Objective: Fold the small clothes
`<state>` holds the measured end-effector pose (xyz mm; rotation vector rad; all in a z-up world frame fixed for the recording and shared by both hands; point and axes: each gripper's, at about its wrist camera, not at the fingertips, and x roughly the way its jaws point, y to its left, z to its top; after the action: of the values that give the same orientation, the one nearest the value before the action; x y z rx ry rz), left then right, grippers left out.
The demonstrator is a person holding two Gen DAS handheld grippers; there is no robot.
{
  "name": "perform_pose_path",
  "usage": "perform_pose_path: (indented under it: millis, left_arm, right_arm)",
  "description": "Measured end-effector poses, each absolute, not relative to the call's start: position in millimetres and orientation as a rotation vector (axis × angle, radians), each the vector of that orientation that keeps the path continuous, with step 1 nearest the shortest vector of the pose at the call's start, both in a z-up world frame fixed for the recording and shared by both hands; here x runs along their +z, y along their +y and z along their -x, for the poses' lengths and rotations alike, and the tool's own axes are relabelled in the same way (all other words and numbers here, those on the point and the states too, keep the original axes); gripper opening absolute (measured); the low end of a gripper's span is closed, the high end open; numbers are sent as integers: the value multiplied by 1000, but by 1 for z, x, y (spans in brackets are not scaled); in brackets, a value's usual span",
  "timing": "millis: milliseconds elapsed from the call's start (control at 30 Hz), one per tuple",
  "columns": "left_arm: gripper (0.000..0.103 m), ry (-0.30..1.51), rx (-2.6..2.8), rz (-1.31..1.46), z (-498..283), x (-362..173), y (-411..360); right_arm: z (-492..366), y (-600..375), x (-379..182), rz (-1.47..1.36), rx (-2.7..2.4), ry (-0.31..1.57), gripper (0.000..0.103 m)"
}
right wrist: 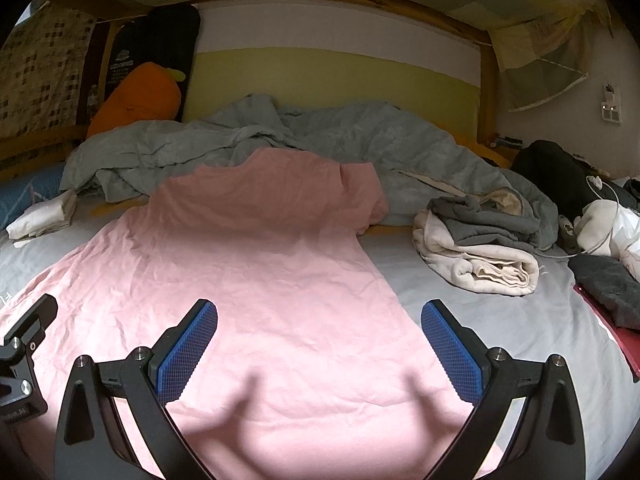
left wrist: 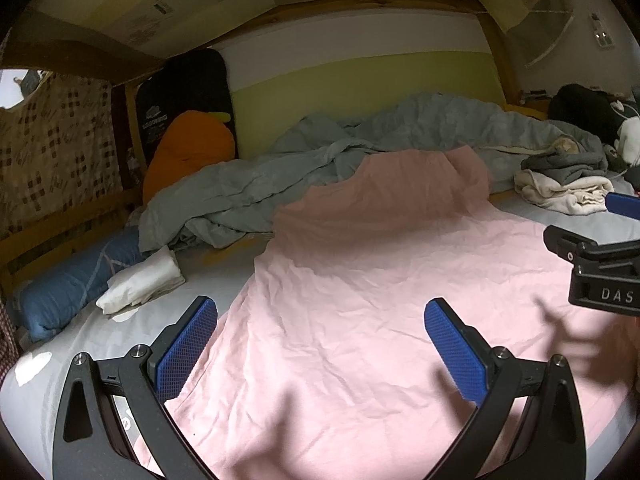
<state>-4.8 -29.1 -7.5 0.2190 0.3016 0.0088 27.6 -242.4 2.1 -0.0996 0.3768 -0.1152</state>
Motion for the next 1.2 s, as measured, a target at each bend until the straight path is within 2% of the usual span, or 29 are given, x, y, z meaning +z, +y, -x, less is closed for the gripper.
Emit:
perform_pose_path:
  millis: [467, 967, 1067, 1200]
  left_arm:
    - [103, 357, 36, -44, -3, -7, 6]
    - [103, 328, 35, -22, 3, -3, 7]
    - [103, 331, -52, -59, 2, 15, 12]
    - [103, 208, 8, -71, 16, 85, 40]
  right_arm:
    - [-28, -243, 1, 93, -113, 391, 102]
    - [-34, -259, -3, 11, -100, 426, 102]
    - [-16, -268, 7, -14, -117, 392, 102]
    - [15, -290, 43, -38, -154, 327, 102]
